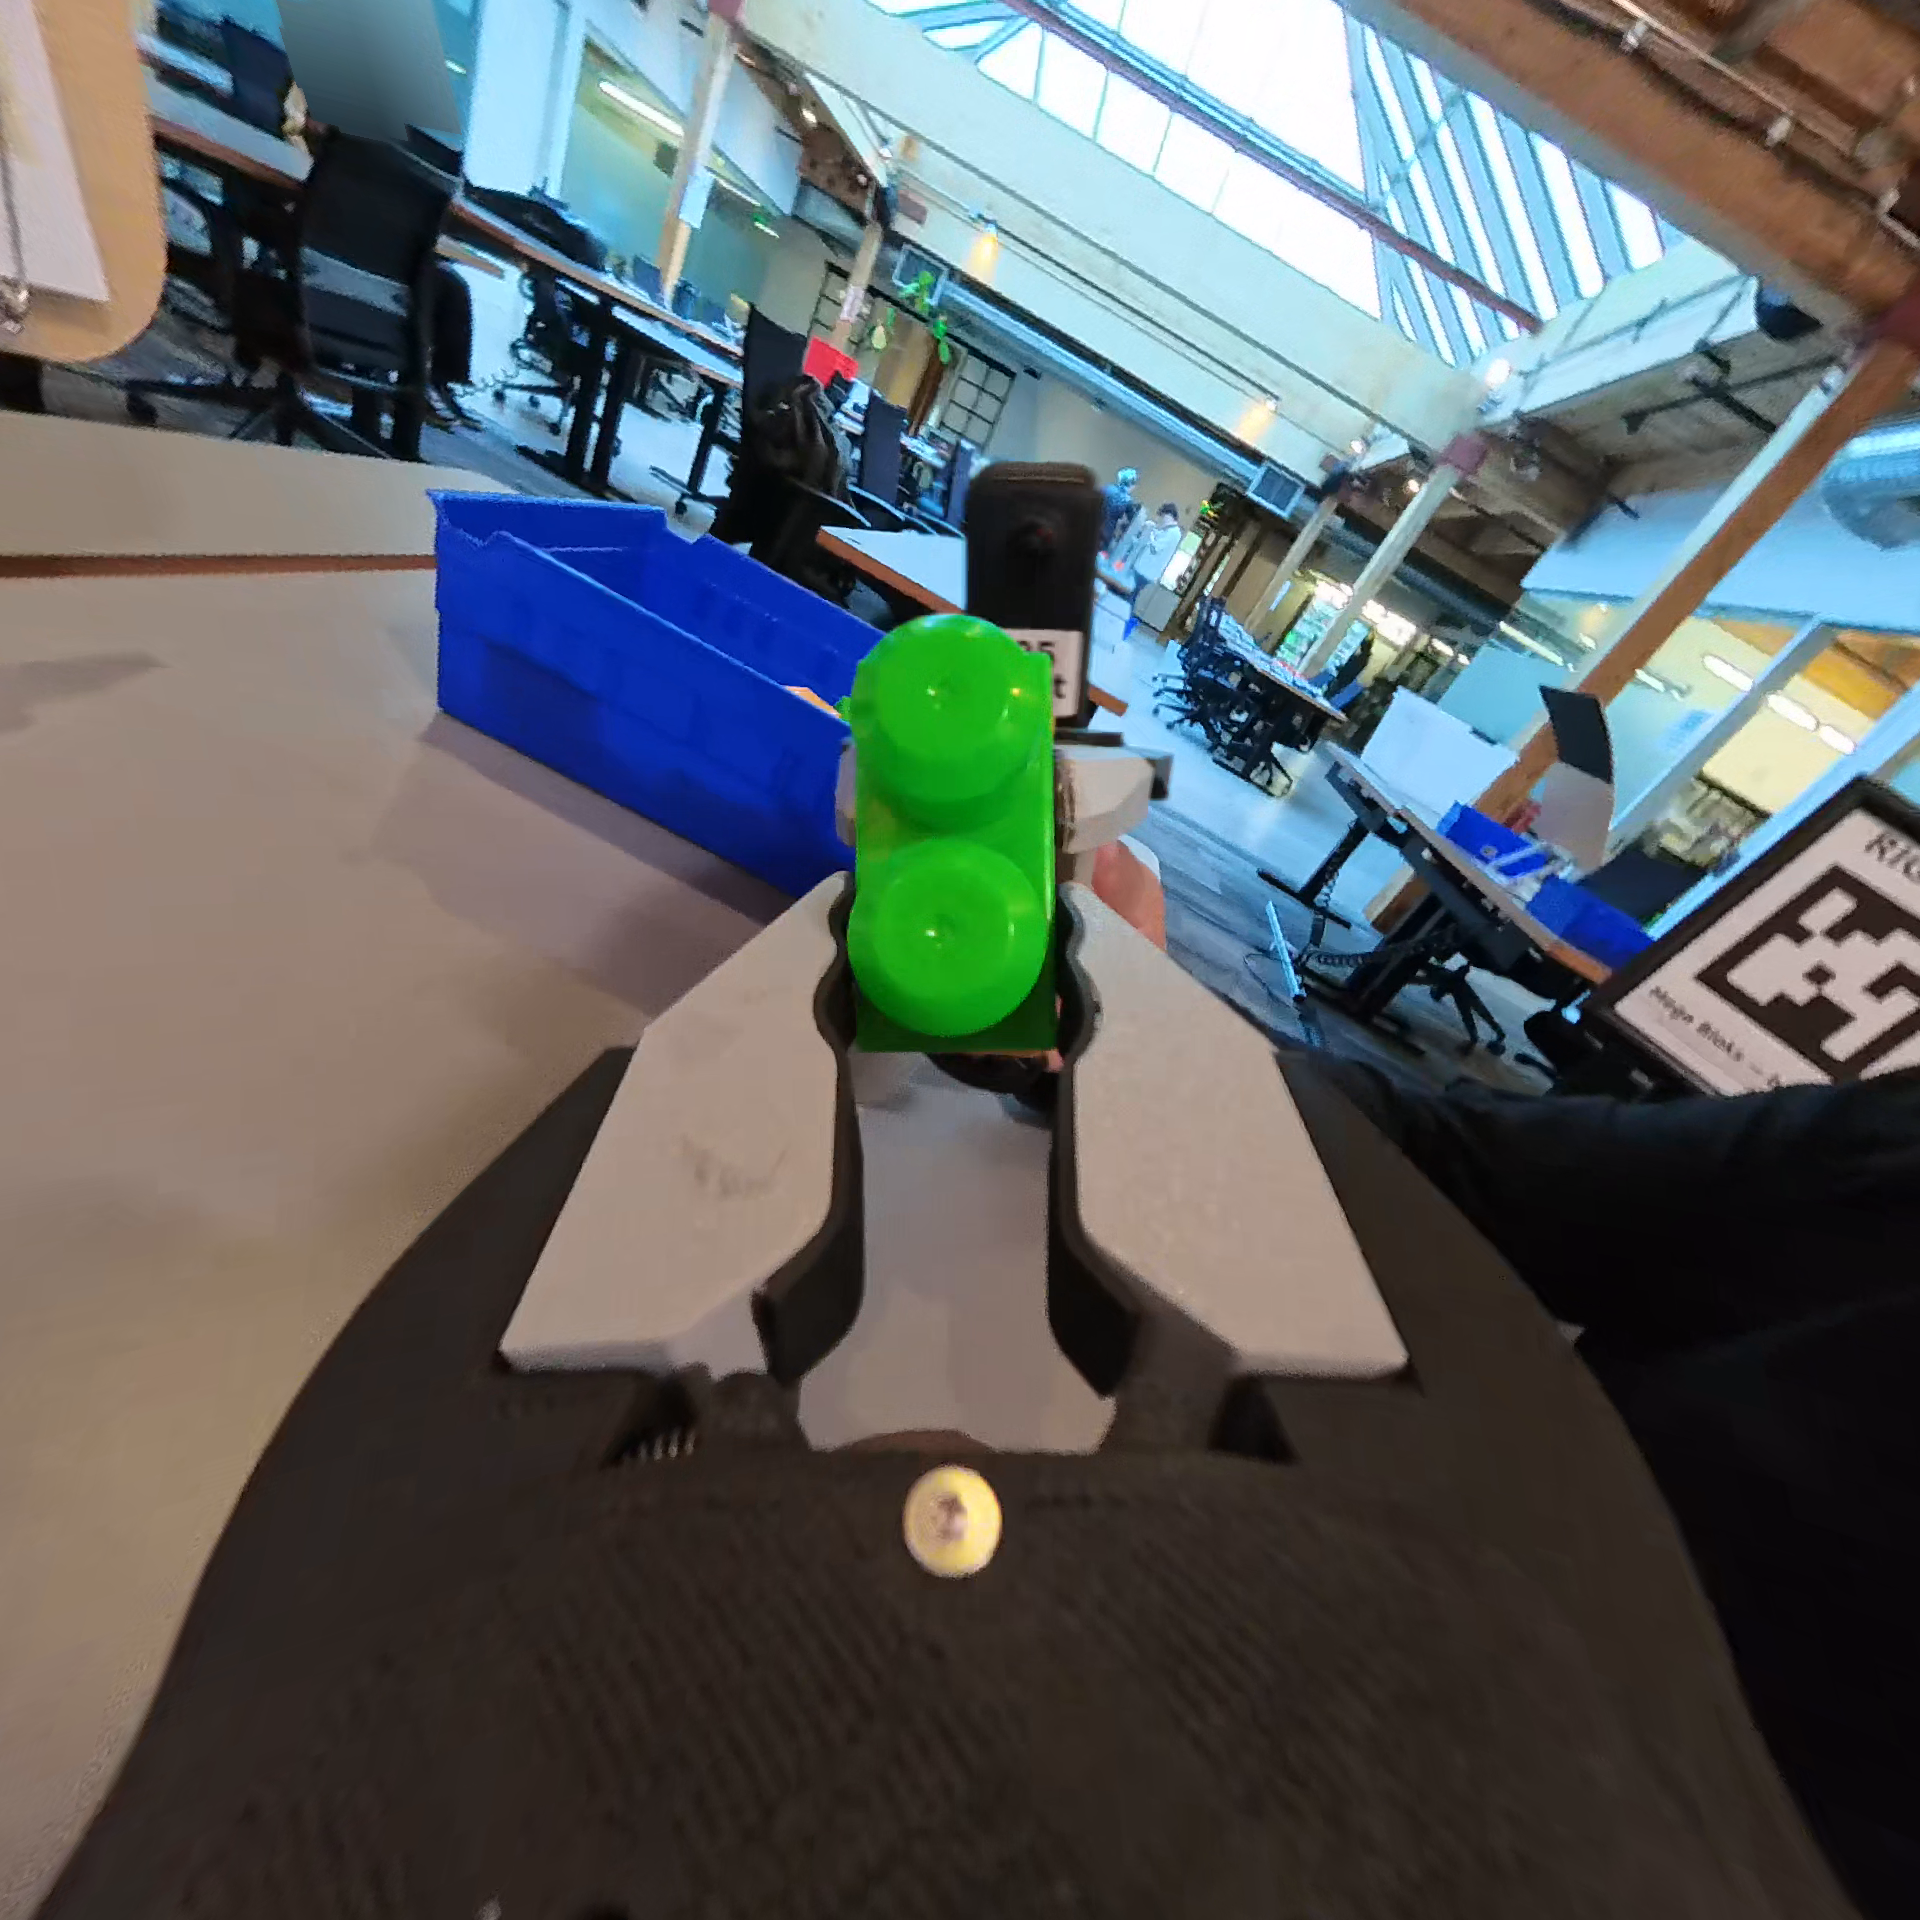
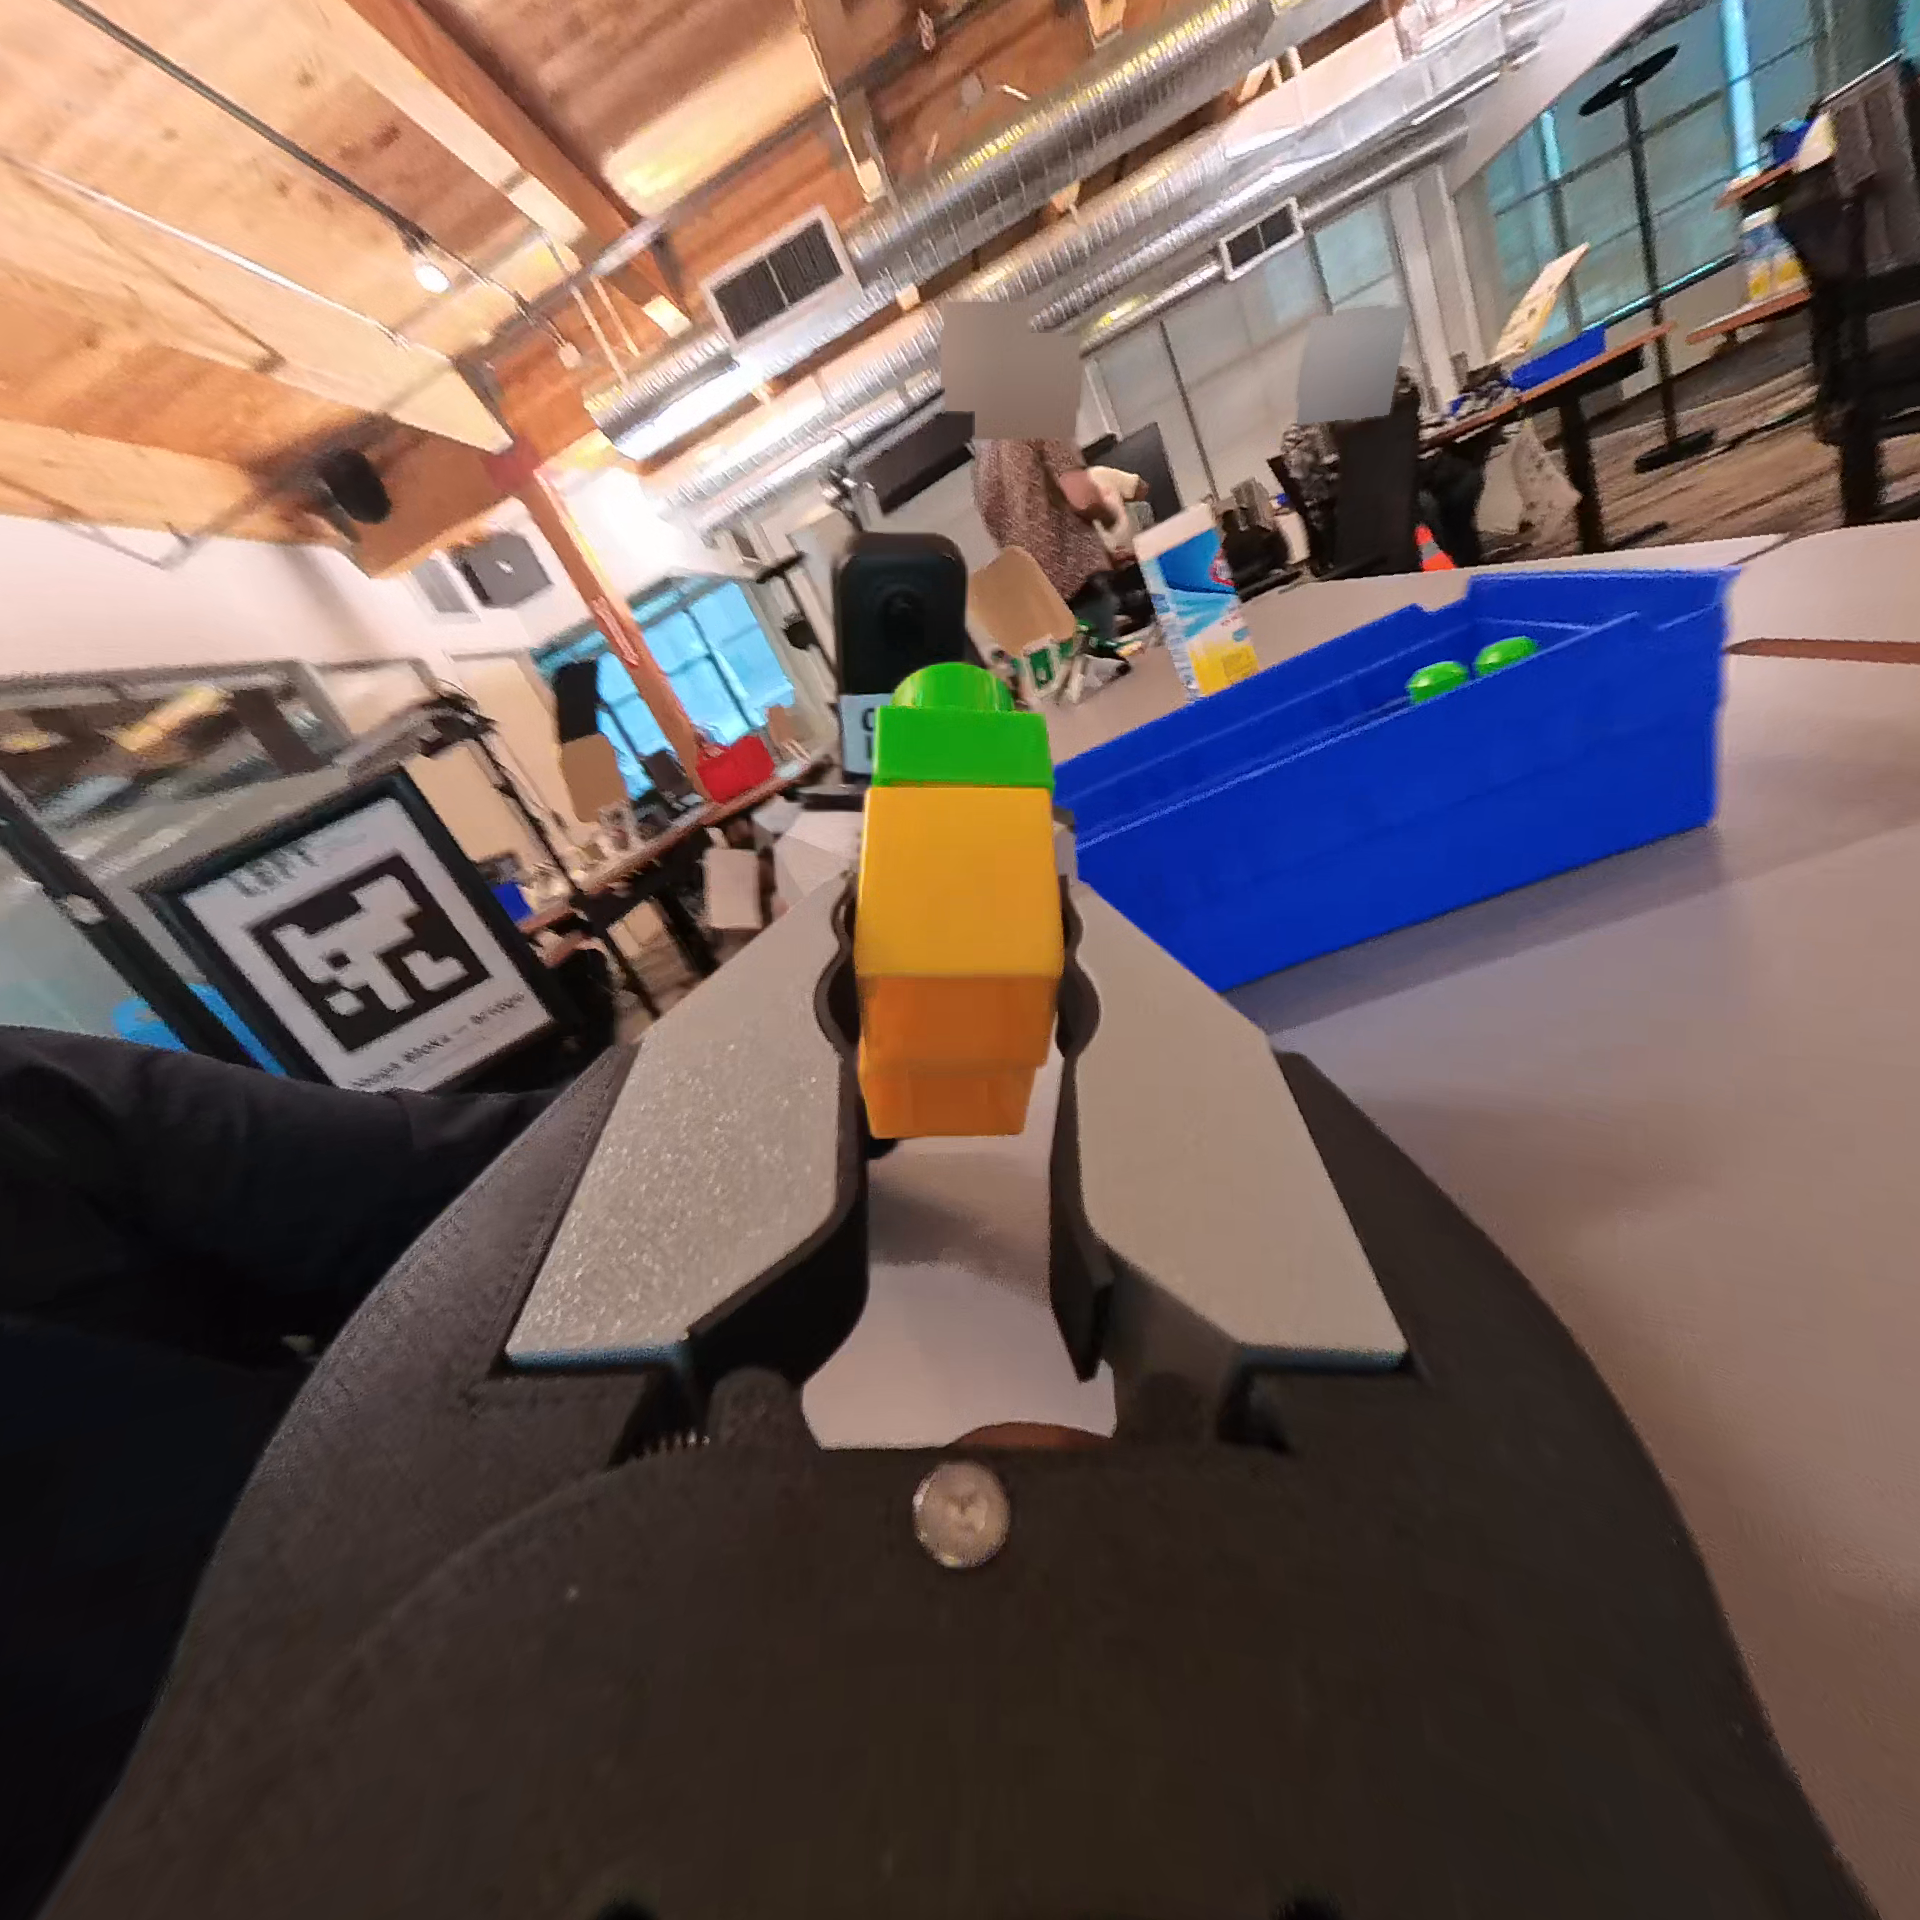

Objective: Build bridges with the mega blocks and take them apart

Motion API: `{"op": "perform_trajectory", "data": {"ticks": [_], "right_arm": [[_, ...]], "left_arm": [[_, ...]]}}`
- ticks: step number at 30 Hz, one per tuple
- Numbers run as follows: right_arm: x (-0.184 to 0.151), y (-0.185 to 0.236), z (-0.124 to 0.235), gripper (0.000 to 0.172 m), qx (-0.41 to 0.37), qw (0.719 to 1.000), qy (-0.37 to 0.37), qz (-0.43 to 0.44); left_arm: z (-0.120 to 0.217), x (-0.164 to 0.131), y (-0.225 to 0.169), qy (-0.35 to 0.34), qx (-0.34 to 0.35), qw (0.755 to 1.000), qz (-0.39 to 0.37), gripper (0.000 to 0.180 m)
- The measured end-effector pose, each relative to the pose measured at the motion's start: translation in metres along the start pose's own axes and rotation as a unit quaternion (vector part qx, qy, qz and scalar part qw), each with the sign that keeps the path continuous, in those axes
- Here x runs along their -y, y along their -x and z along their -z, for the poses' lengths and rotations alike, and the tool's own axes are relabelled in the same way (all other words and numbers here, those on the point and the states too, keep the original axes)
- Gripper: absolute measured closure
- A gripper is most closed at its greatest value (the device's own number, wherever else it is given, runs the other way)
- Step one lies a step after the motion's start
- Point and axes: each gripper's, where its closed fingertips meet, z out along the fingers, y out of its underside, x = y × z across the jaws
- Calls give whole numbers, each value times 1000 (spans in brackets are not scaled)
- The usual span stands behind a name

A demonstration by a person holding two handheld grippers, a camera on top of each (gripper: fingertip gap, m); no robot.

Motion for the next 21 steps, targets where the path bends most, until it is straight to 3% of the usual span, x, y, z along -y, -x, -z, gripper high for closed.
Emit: {"op": "perform_trajectory", "data": {"ticks": [4,6,8,11,13,16,21], "right_arm": [[-6,-6,5,139,-89,985,60,138],[-13,-14,10,139,-156,951,112,243],[-15,-21,17,139,-218,905,146,334],[2,-1,21,139,-177,947,78,255],[34,-6,51,139,-243,938,31,246],[72,-29,128,139,-397,893,26,209],[70,-66,251,134,-563,808,131,115]], "left_arm": [[1,-6,4,-8,3,999,40,147],[5,-8,9,-16,6,998,66,146],[17,-3,6,-42,-35,992,114,146],[25,-7,10,-44,-24,994,101,147],[22,-10,4,-38,-30,995,92,146],[8,-10,-6,-36,-51,995,78,146],[-33,-14,-24,-26,-113,990,79,146]]}}
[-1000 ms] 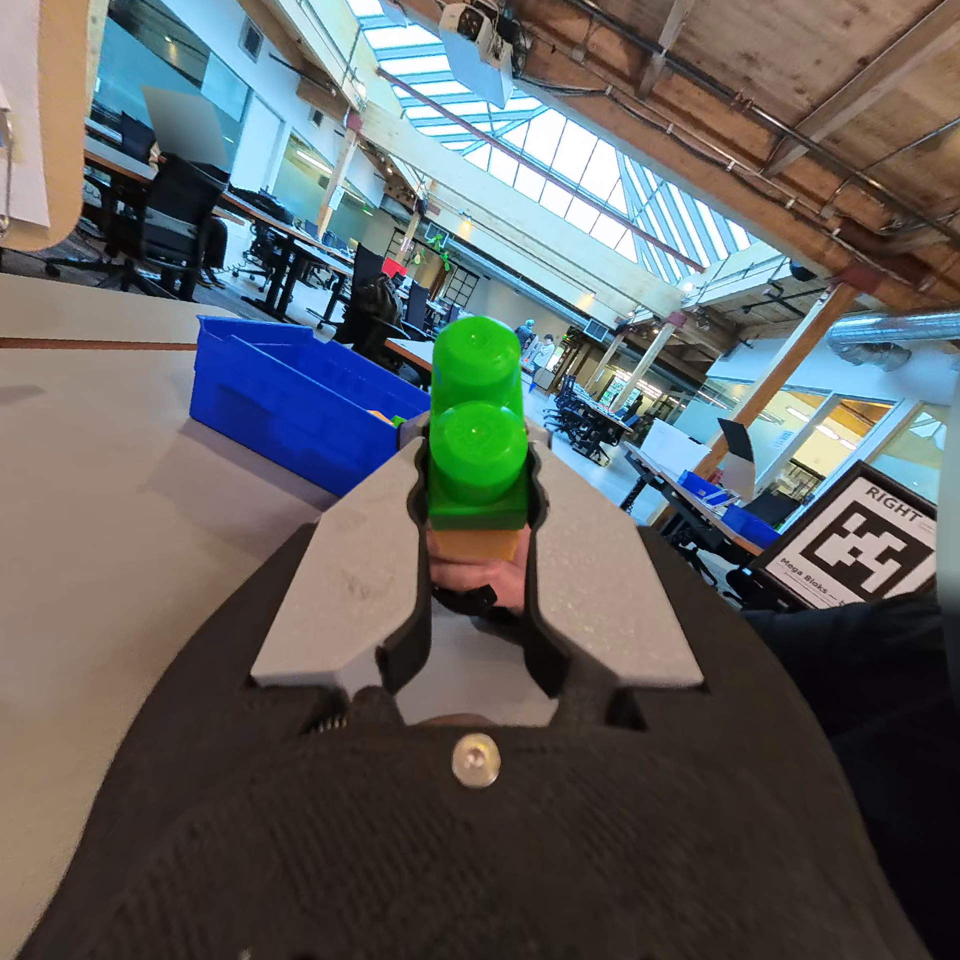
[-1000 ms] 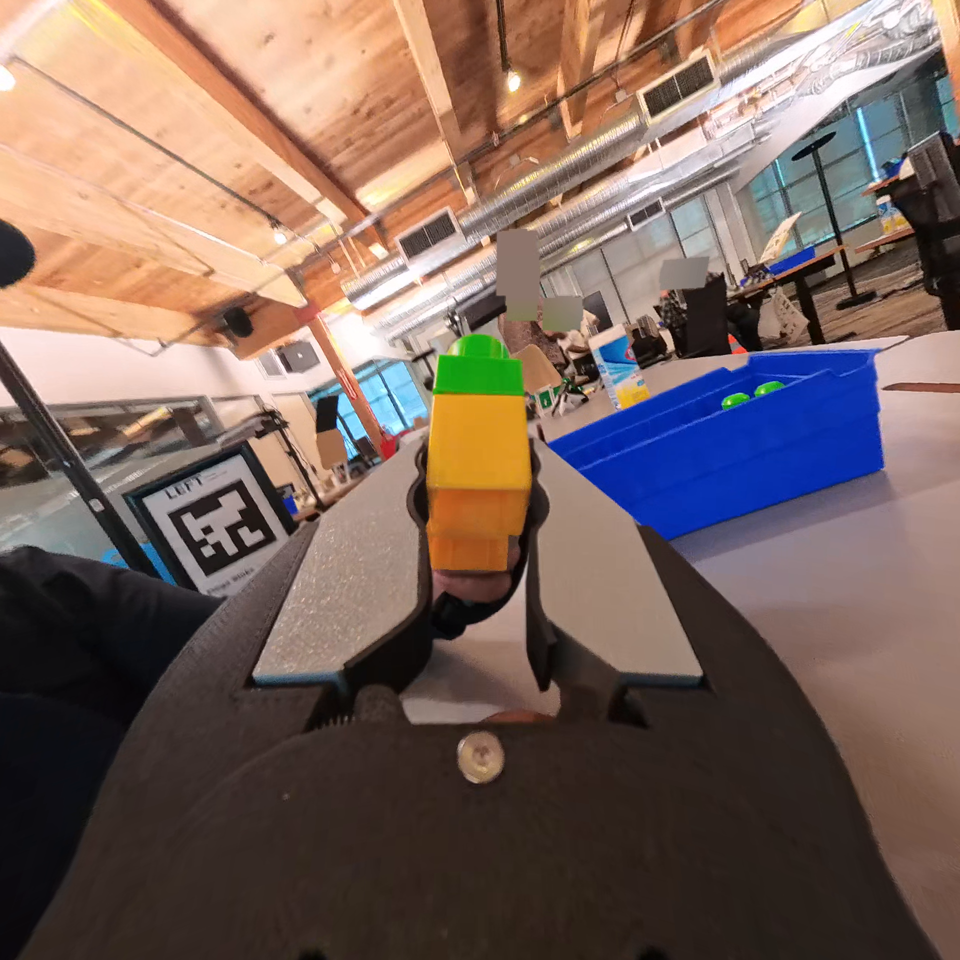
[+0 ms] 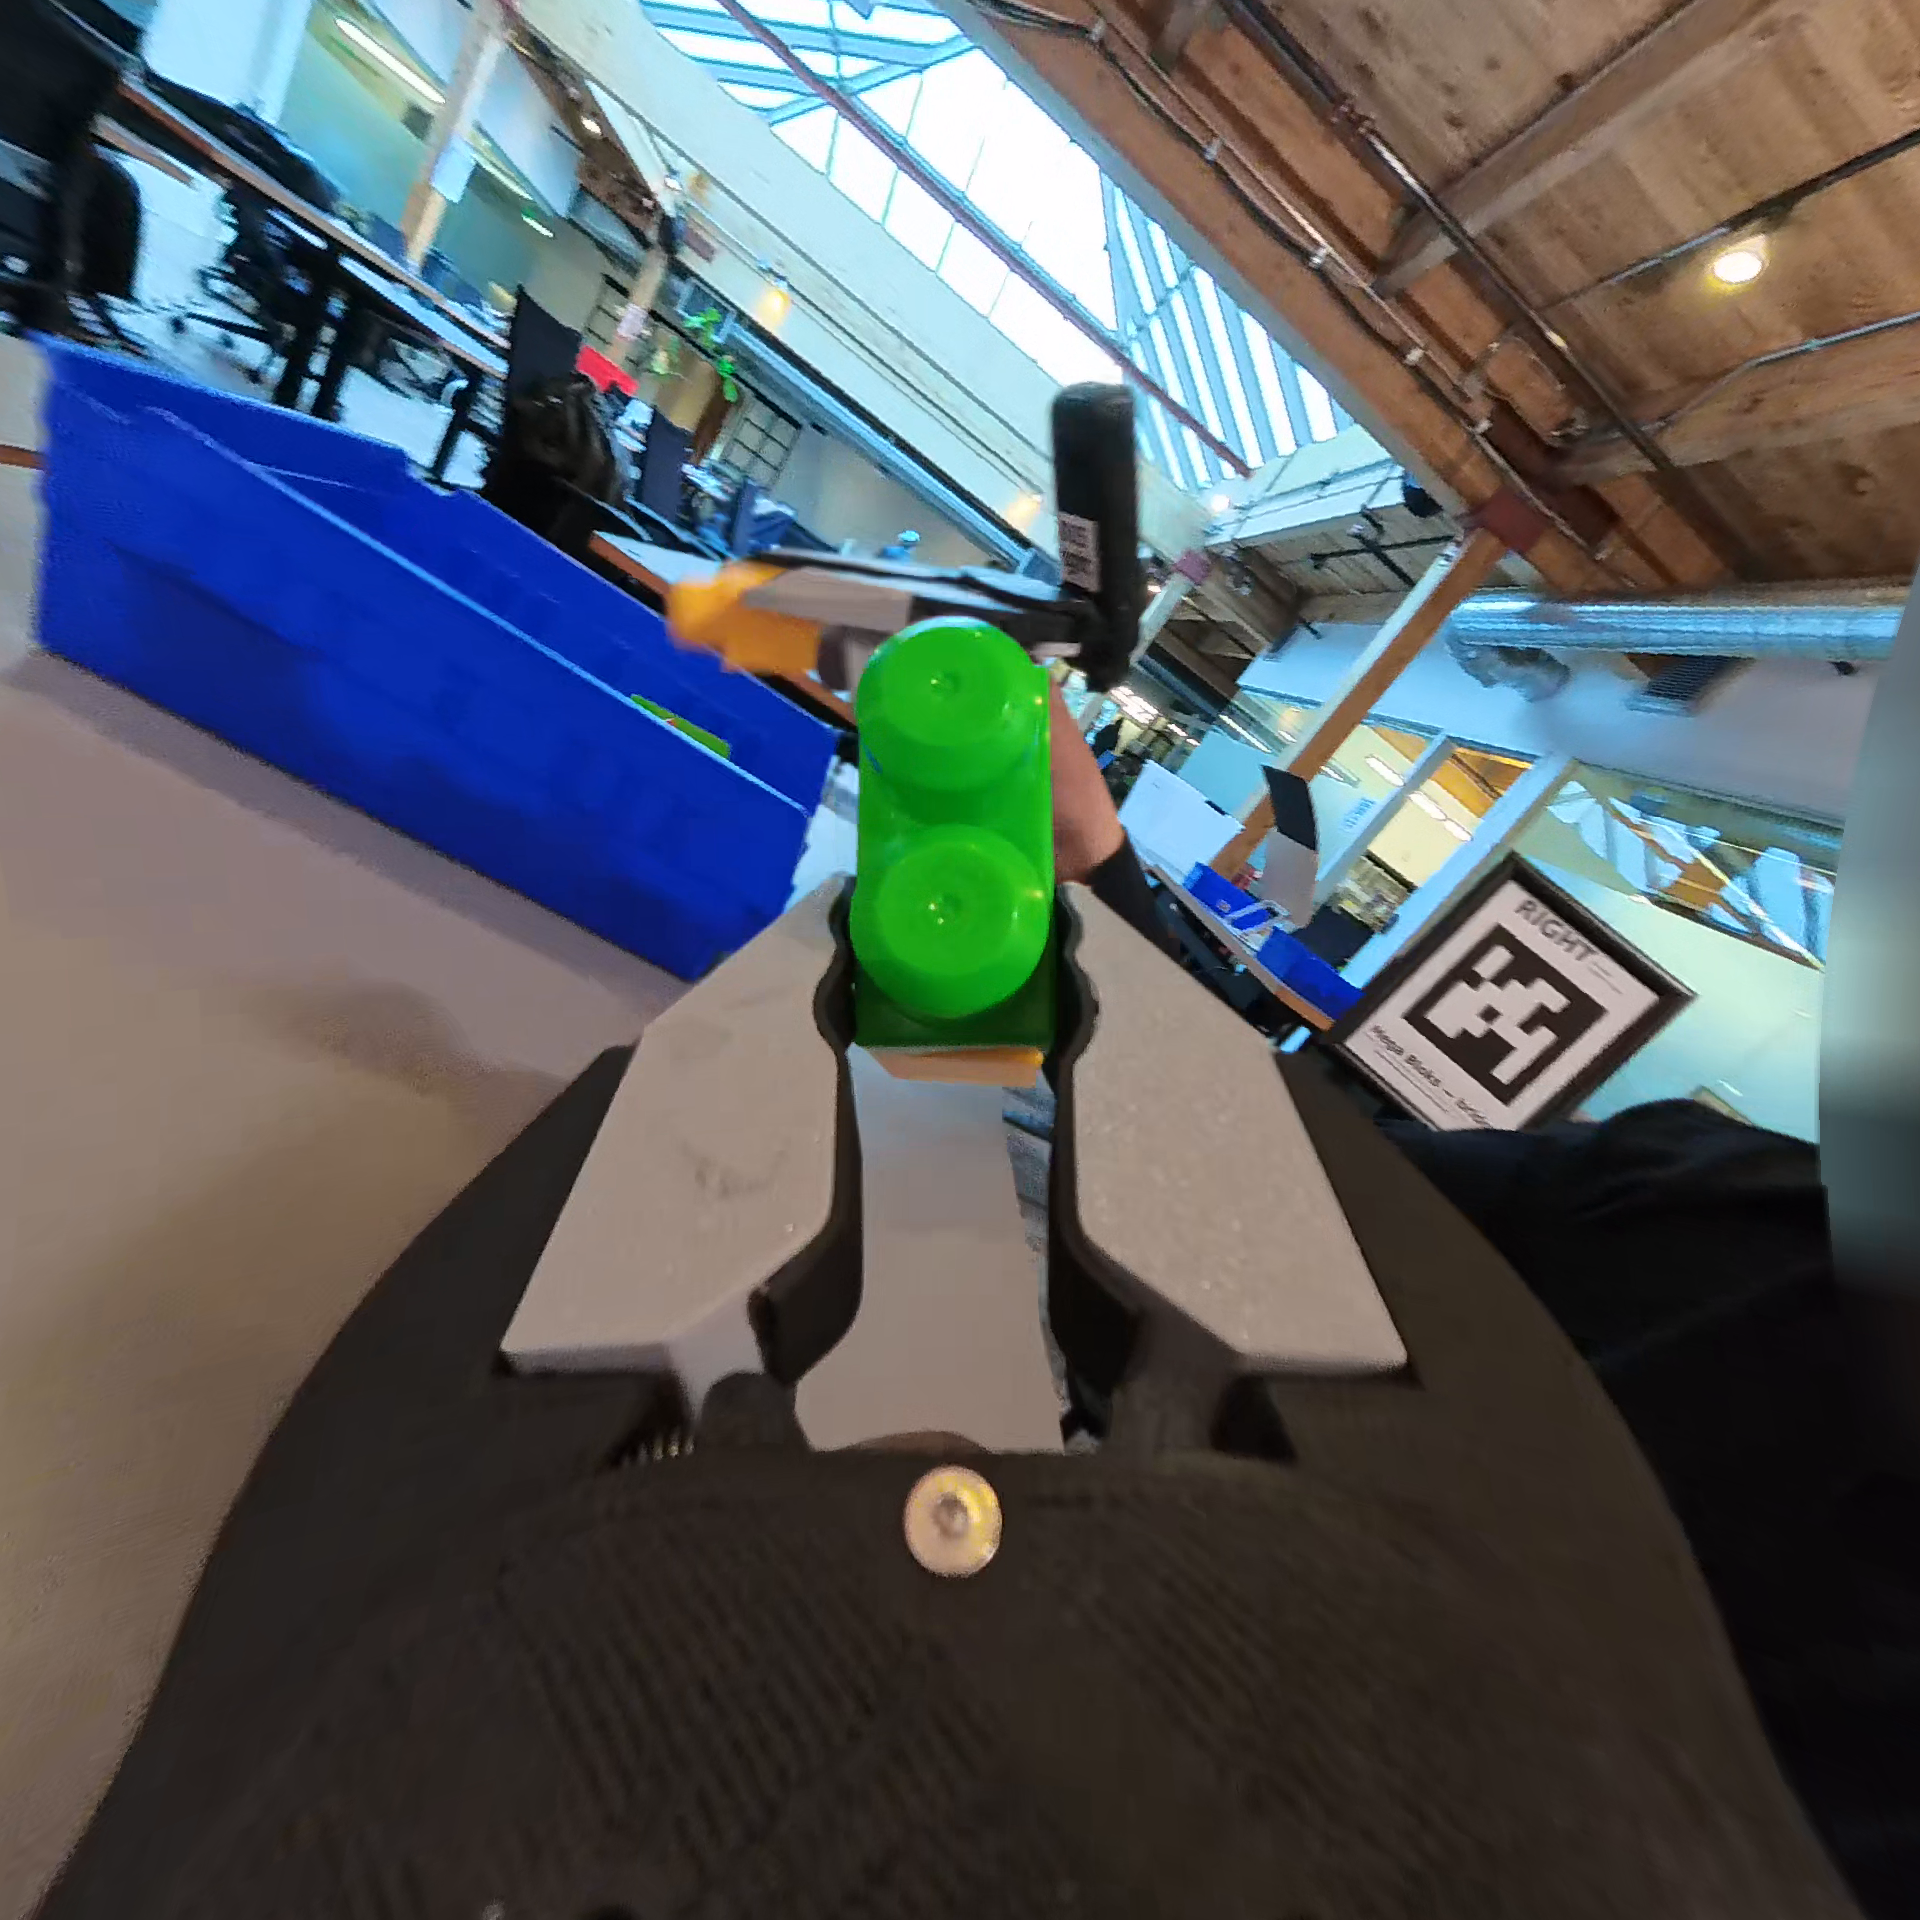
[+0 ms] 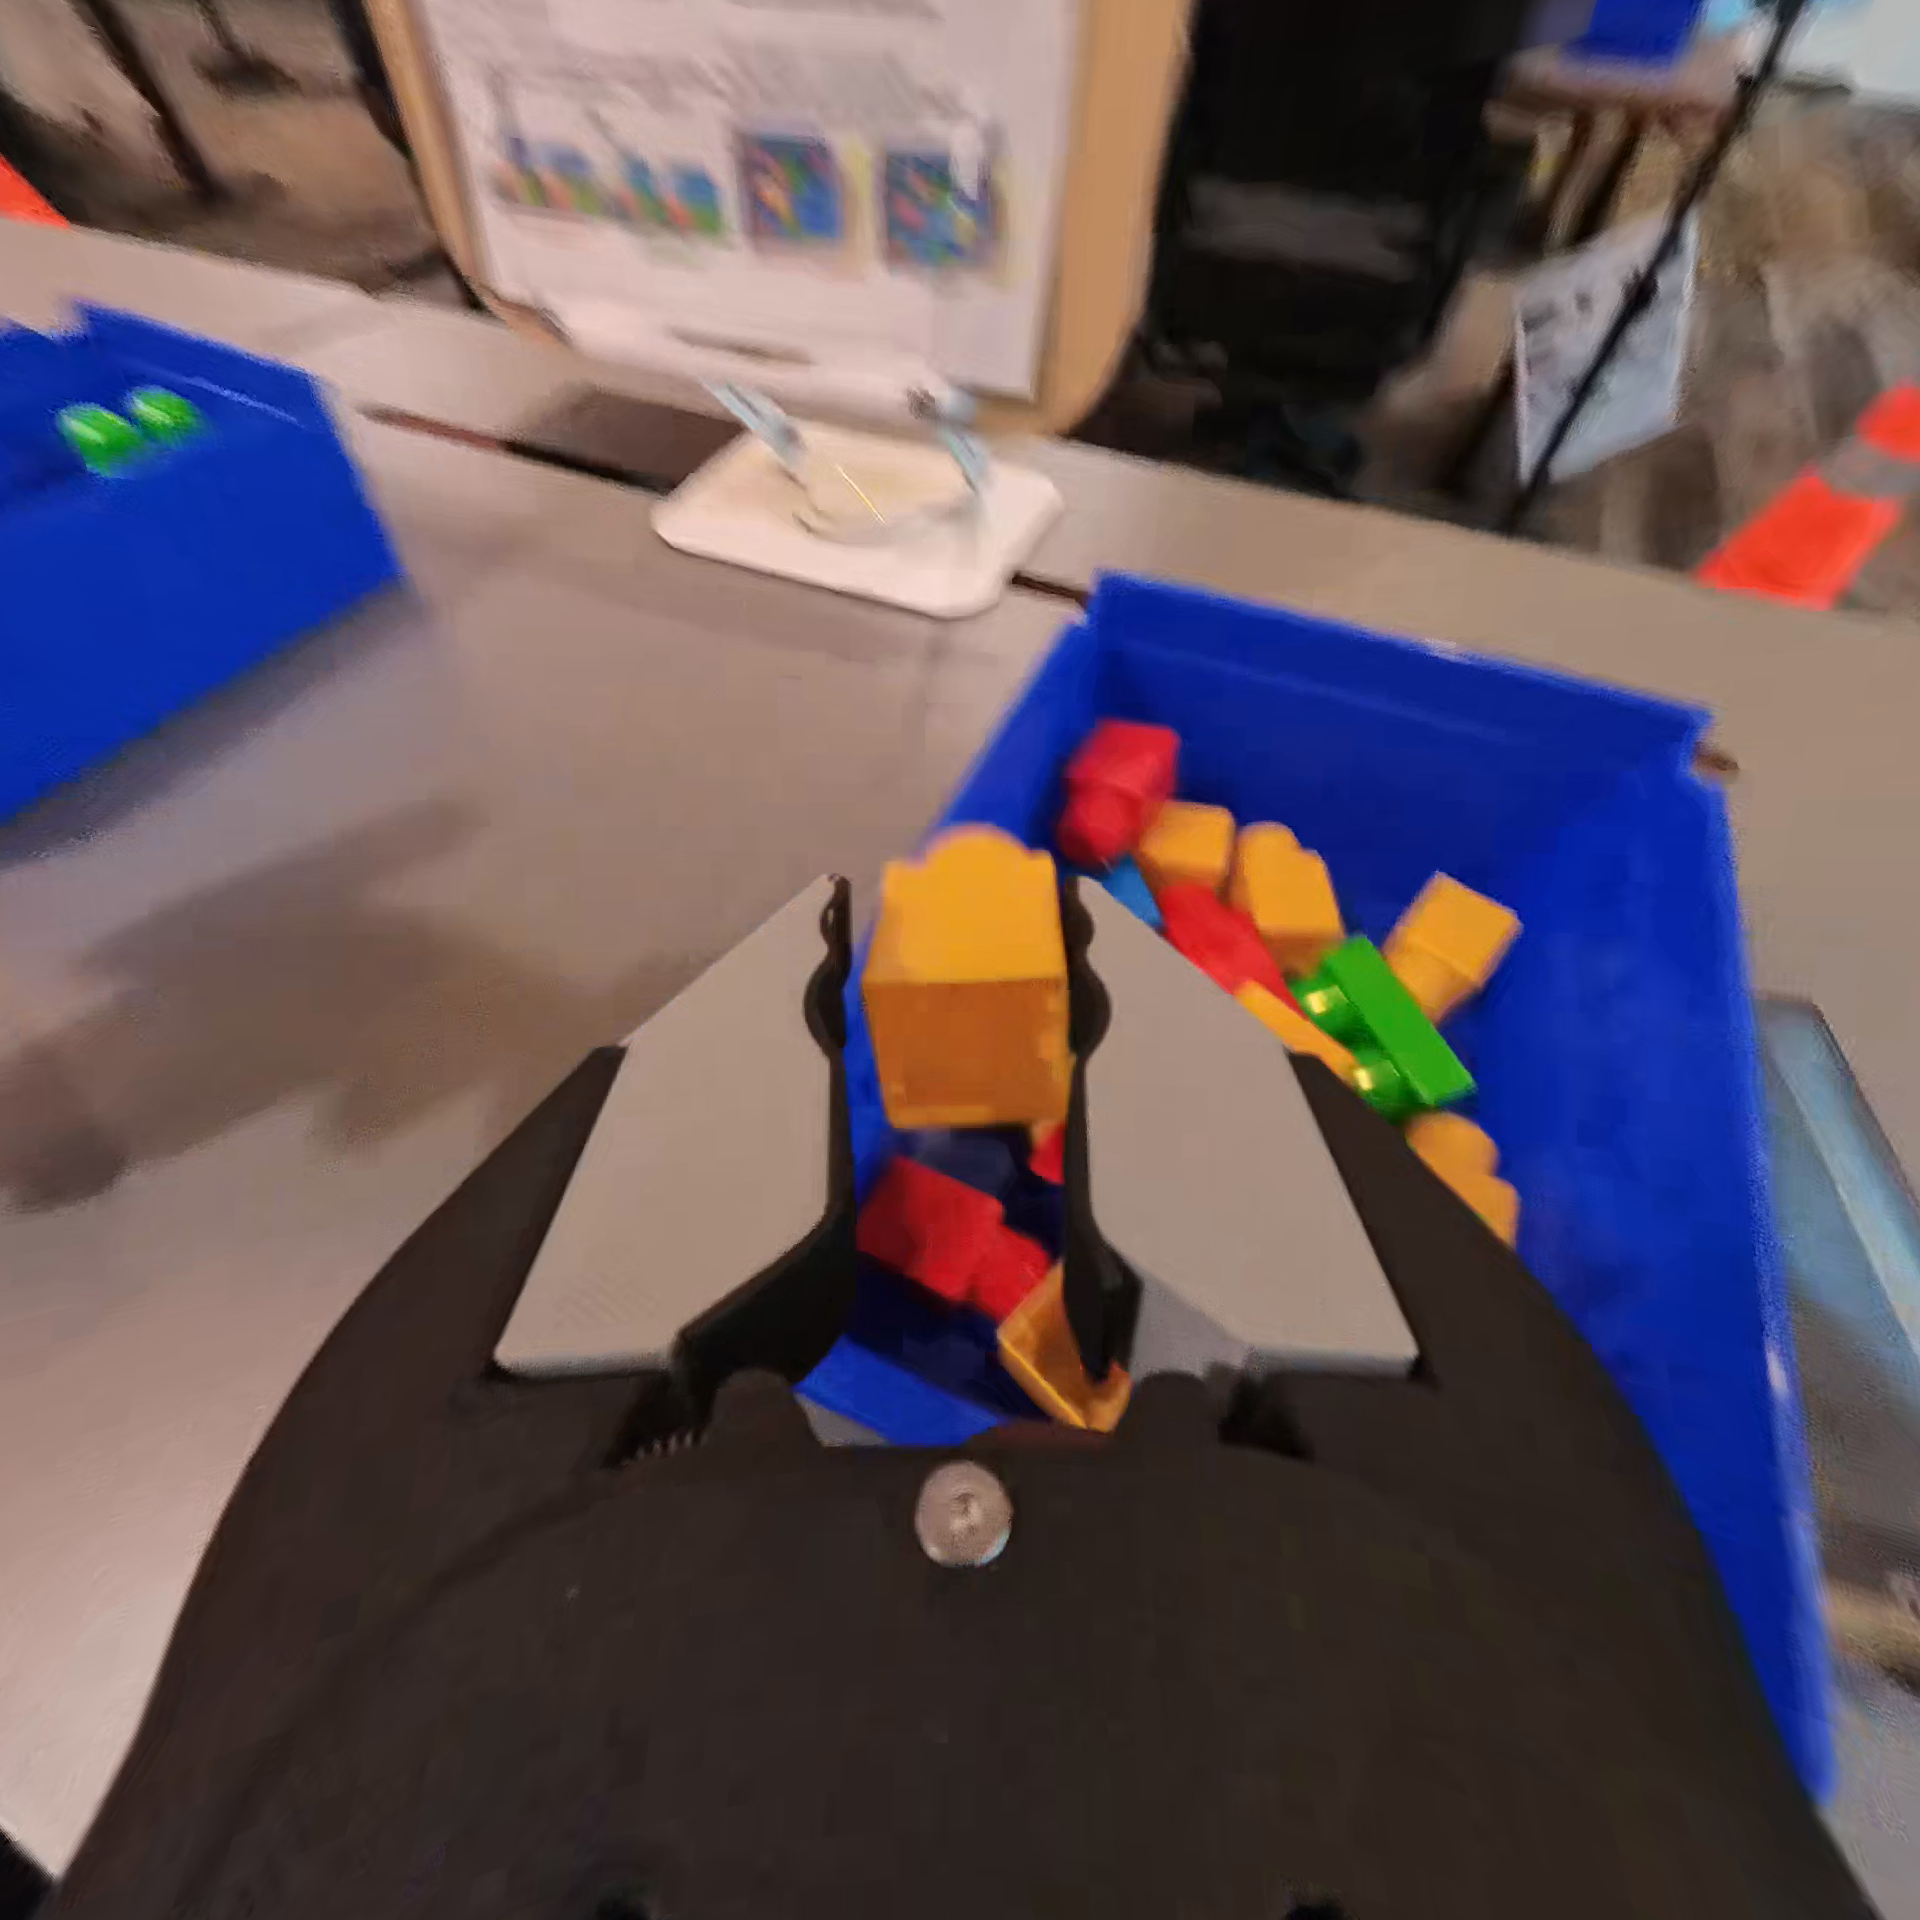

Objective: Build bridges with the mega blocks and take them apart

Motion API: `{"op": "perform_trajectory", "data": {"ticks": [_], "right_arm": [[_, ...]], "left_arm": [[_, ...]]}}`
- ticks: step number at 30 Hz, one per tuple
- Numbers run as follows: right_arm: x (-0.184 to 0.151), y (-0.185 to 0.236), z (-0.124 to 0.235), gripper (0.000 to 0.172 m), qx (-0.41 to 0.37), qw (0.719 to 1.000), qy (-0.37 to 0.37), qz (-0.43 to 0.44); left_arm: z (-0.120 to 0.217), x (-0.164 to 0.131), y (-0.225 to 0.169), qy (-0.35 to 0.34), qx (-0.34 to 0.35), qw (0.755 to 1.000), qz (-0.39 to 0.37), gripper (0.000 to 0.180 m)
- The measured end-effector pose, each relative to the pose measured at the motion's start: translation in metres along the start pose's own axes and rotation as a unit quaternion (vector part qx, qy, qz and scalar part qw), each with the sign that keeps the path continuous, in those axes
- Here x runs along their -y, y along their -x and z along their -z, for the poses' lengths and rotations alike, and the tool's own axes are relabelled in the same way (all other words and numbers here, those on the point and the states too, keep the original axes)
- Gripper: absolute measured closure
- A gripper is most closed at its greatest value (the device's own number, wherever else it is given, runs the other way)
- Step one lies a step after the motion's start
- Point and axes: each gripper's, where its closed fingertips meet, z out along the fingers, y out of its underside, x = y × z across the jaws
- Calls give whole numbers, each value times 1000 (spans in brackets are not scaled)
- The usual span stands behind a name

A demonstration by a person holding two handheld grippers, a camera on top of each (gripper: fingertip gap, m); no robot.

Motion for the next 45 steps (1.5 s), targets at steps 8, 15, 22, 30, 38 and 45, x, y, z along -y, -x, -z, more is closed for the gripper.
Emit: {"op": "perform_trajectory", "data": {"ticks": [8,15,22,30,38,45], "right_arm": [[-12,86,29,112,220,972,-41,-69],[-25,192,29,99,429,889,-62,-144],[-15,206,7,139,455,874,-111,-127],[-23,197,-9,138,359,927,-106,28],[-45,181,-10,139,306,939,-57,143],[-10,128,15,138,188,968,-103,131]], "left_arm": [[-47,10,-10,-10,-43,998,-39,146],[-60,9,-13,-21,-47,997,-51,146],[-52,4,8,-20,-17,999,-18,146],[-46,-2,25,-9,-13,998,55,143],[-28,22,22,-82,-52,991,88,146],[-41,-8,25,-2,-6,999,38,146]]}}
